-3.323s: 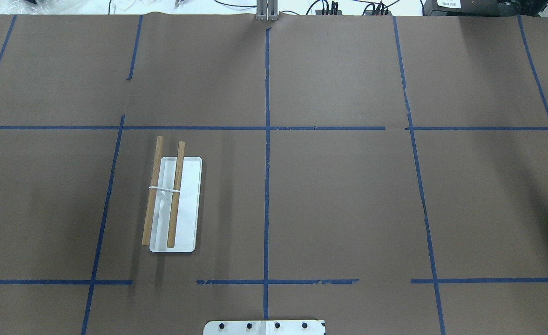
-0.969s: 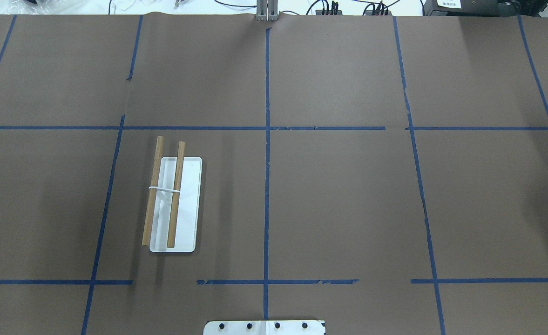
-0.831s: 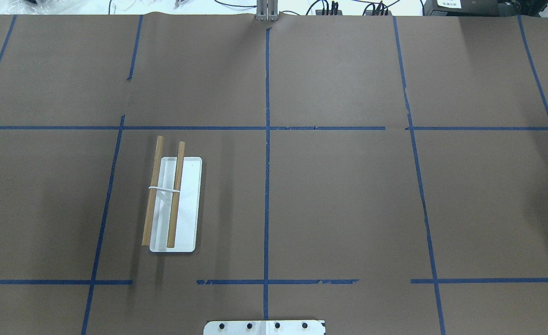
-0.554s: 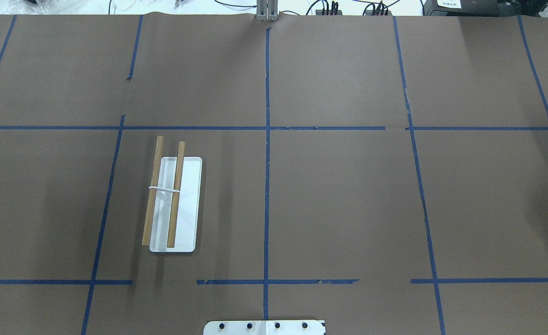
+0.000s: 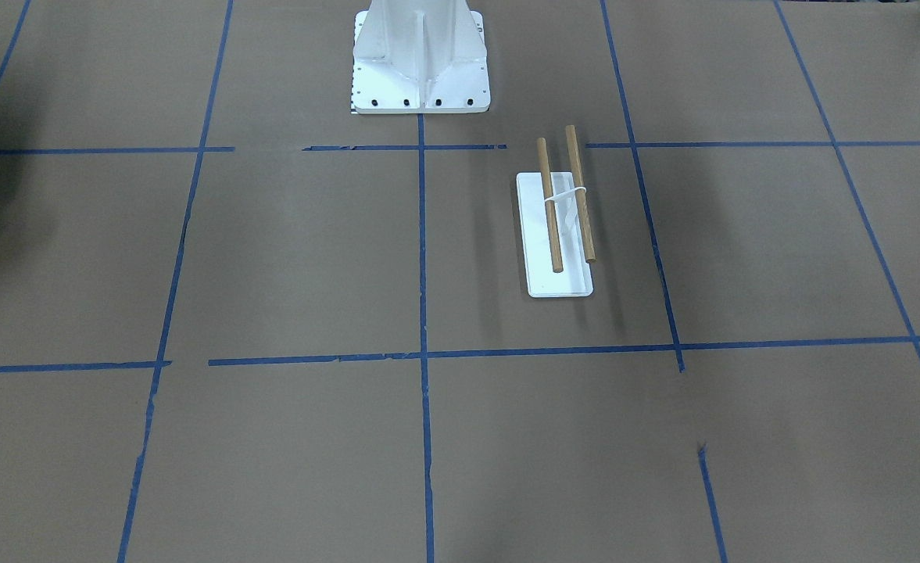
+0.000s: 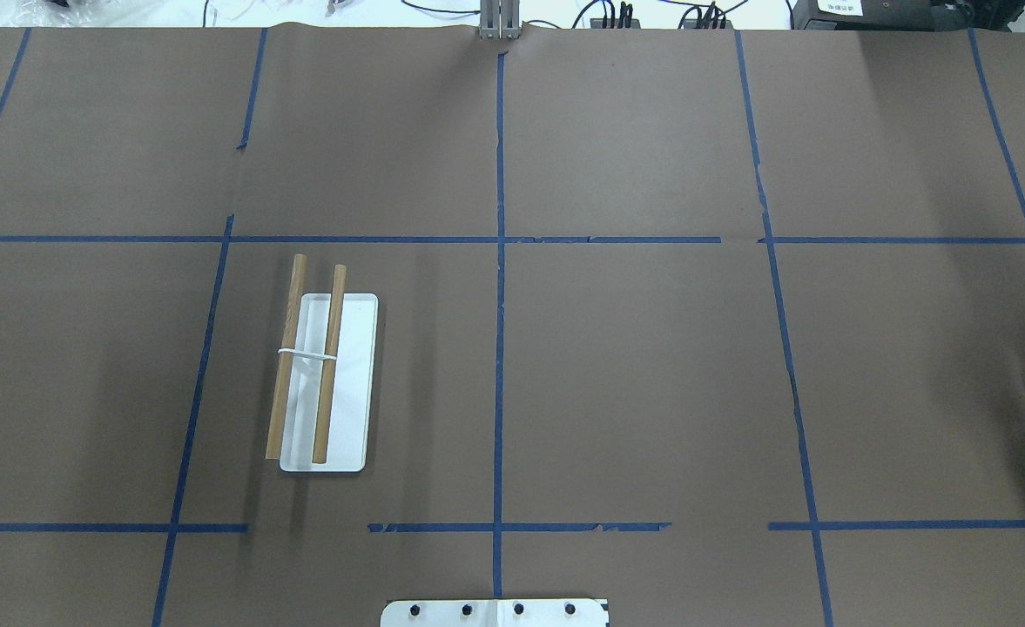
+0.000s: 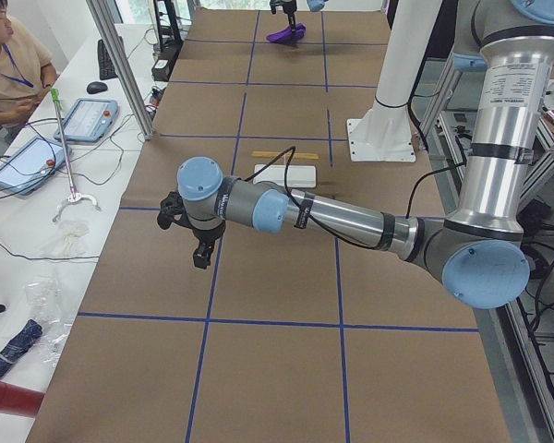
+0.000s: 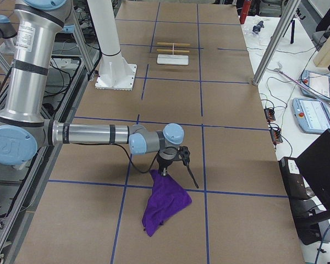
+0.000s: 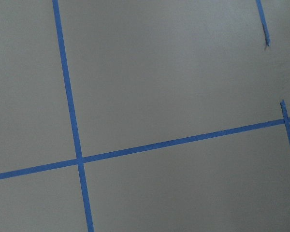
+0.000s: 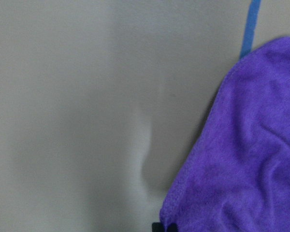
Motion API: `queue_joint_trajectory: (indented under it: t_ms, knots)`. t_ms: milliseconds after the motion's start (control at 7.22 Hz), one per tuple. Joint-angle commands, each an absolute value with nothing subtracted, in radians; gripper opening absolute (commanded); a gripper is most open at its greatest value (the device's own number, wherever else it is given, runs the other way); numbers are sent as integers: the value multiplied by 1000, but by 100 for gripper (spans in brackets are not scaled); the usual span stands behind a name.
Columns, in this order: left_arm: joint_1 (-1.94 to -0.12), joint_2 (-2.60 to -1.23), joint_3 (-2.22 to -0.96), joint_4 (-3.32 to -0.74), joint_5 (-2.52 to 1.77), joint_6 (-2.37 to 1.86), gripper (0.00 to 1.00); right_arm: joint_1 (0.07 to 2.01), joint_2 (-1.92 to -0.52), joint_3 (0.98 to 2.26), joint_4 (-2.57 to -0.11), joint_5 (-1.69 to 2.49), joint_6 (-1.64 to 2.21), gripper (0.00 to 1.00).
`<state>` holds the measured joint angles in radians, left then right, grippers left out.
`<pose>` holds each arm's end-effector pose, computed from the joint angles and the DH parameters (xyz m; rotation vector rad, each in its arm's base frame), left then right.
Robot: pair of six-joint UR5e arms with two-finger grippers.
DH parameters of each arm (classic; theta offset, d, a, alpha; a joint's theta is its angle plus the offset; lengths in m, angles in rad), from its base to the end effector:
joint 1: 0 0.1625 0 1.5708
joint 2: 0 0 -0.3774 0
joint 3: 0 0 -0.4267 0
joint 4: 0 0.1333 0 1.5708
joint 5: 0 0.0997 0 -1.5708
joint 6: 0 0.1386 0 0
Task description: Hang towel on rack
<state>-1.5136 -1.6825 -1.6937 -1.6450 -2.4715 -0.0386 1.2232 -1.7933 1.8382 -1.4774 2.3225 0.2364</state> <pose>0.0084 -0.5787 0.4901 0.2445 0.9063 0.1563 -0.1189 -0.4416 0.5980 -0.0900 -0.7574 -0.1577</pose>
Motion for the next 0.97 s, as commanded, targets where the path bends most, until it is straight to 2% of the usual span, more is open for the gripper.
queue_joint_trajectory:
  t_ms: [0, 138, 277, 415, 554, 831]
  knots:
    - [-1465, -1684, -1690, -1805, -2553, -136, 100, 1230, -1649, 2051, -1621, 2410, 506, 0]
    - [-1374, -1696, -1709, -1868, -2597, -363, 100, 1212, -1511, 2040, -1621, 2489, 670, 0]
    - [-1324, -1707, -1698, -2019, -2596, -569, 94, 1180, -1402, 2037, -1621, 2506, 789, 0]
    - [-1242, -1733, -1681, -2174, -2595, -768, 93, 1092, -1265, 2016, -1618, 2494, 977, 0]
    - [-1203, -1799, -1654, -2251, -2595, -957, 93, 1019, -1100, 1940, -1611, 2475, 1164, 0]
    - [-1104, -1951, -1588, -2264, -2592, -1238, 95, 904, -915, 1851, -1565, 2366, 1275, 0]
